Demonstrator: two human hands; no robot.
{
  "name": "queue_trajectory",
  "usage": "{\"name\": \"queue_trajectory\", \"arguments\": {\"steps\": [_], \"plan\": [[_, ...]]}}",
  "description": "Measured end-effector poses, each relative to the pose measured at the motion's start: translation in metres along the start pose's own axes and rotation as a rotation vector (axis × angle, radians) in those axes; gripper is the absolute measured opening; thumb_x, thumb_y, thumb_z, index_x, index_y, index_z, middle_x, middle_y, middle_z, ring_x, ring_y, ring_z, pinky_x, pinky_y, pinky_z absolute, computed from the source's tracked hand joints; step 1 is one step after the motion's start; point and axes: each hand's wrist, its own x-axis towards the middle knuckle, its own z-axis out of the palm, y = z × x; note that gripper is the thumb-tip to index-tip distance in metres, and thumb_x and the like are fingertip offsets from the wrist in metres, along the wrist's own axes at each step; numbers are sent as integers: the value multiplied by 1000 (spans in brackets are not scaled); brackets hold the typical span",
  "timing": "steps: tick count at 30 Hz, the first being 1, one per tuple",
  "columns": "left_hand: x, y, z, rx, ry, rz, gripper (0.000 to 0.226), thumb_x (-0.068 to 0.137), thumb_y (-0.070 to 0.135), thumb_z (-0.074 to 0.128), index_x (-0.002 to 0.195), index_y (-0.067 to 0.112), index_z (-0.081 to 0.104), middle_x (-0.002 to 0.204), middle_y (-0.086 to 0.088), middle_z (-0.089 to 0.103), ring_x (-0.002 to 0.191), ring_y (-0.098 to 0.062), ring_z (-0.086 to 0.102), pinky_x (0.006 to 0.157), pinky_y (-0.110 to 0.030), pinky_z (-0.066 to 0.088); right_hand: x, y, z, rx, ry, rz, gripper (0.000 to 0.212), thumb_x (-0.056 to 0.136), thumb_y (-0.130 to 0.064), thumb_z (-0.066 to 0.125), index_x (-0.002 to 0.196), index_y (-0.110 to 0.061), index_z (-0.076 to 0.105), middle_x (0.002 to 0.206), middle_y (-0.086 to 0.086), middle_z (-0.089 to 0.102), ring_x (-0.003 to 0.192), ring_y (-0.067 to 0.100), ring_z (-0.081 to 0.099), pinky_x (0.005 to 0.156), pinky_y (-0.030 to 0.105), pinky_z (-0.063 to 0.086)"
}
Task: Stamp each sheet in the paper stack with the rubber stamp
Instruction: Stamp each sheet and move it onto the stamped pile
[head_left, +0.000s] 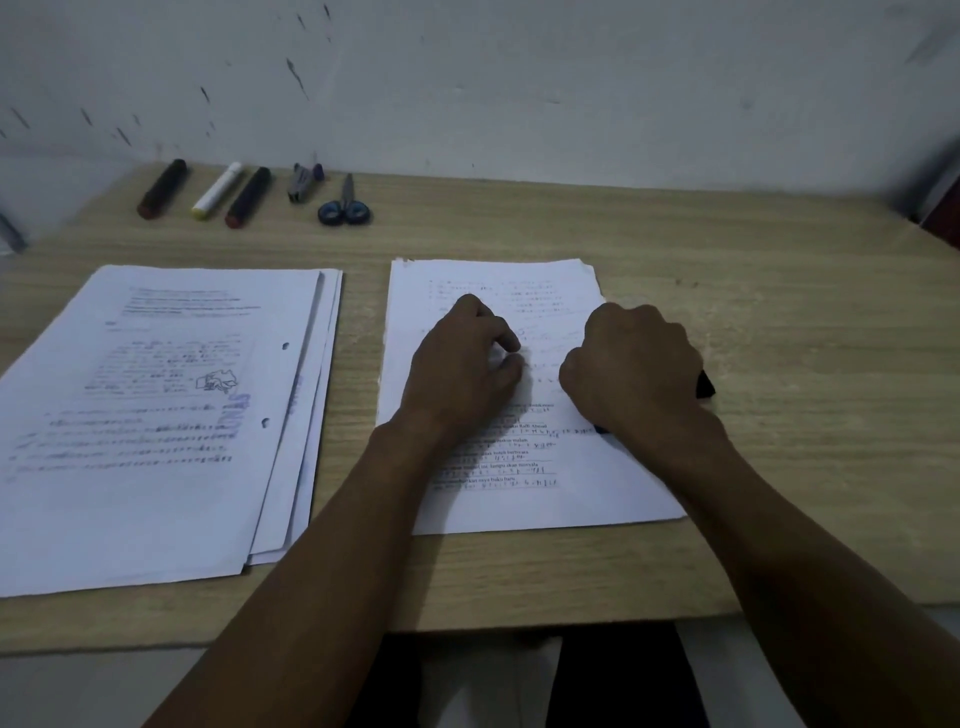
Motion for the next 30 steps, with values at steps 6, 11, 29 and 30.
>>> {"name": "queue_trajectory", "arguments": {"steps": [6,11,29,30], "plan": [[-1,0,0,-8,2,3,11,81,21,69,90,15,71,96,3,54,85,-12,56,74,-27,45,2,3,3,18,9,13,22,84,-17,51,69,-12,35,69,1,30,75,27,42,64,33,35],[-1,-2,1,-10,2,1,11,81,21,69,90,15,71,96,4,53,85,-12,55,74,-26,45,2,2,4,0,10,15,23,84,-17,51,68,-12,36,68,1,32,72,28,43,63,31,34],[0,0,-3,2,-27,48,13,81,19,70,92,13,70,96,1,55,86,-18,57,71,-31,45,18,59,-24,704,45,300,18,69,-16,59,60,-10,44,58,5,44,52,22,41,50,30,31],[0,0,-3,0,-29,51,13,81,19,70,93,13,70,96,1,55,86,-18,57,72,-31,45,18,64,-25,733,37,324,18,68,-13,59,59,-9,44,57,7,42,52,22,40,50,31,31]]}}
